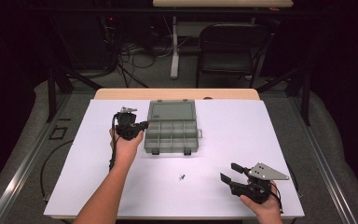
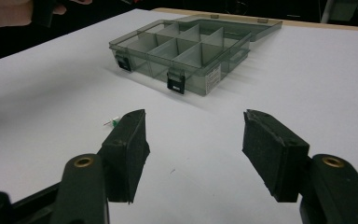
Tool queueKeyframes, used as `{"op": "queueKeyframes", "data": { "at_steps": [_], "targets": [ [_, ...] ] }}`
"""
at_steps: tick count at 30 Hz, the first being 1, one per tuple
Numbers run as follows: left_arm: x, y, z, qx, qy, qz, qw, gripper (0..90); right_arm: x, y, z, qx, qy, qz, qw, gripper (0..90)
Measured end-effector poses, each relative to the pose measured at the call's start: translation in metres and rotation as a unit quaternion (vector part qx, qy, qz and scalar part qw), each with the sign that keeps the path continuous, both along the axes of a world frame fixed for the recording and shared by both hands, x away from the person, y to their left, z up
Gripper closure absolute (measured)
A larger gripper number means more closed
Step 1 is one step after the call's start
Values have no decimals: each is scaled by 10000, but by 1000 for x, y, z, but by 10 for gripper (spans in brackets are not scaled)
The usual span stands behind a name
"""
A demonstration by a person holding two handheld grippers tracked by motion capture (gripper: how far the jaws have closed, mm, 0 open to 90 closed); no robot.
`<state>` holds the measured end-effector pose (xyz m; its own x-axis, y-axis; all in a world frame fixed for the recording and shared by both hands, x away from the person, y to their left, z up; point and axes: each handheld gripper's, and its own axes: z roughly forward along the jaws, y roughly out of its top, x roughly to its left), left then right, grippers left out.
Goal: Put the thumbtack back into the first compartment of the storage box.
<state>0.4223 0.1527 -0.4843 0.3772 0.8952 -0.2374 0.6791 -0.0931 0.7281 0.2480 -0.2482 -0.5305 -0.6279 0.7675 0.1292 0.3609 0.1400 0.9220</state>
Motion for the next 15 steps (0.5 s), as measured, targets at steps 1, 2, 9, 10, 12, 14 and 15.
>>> {"op": "queueKeyframes", "data": {
  "at_steps": [1, 2, 9, 10, 12, 14, 15],
  "targets": [
    [2, 0, -2, -12, 16, 36, 10000, 900, 0, 0, 0, 13, -3, -6, 10000, 390],
    [4, 0, -3, -26, 42, 61, 10000, 900, 0, 0, 0, 13, 0, -19, 10000, 390],
    [16, -1, -16, -191, 235, 273, 9992, 900, 1, -1, -1, 22, 32, -17, 10000, 390],
    [17, -1, -17, -176, 260, 289, 9991, 900, 1, -1, -1, 34, 16, -20, 10000, 390],
    [19, -1, -19, -148, 317, 309, 9989, 900, 1, -1, 0, 48, 9, -14, 10000, 389],
    [20, -2, -21, -120, 336, 301, 9989, 900, 1, -2, -1, 46, 22, -17, 10000, 390],
    [20, -3, -22, -108, 345, 297, 9989, 900, 1, -2, -1, 49, 24, -13, 10000, 390]
  ]
}}
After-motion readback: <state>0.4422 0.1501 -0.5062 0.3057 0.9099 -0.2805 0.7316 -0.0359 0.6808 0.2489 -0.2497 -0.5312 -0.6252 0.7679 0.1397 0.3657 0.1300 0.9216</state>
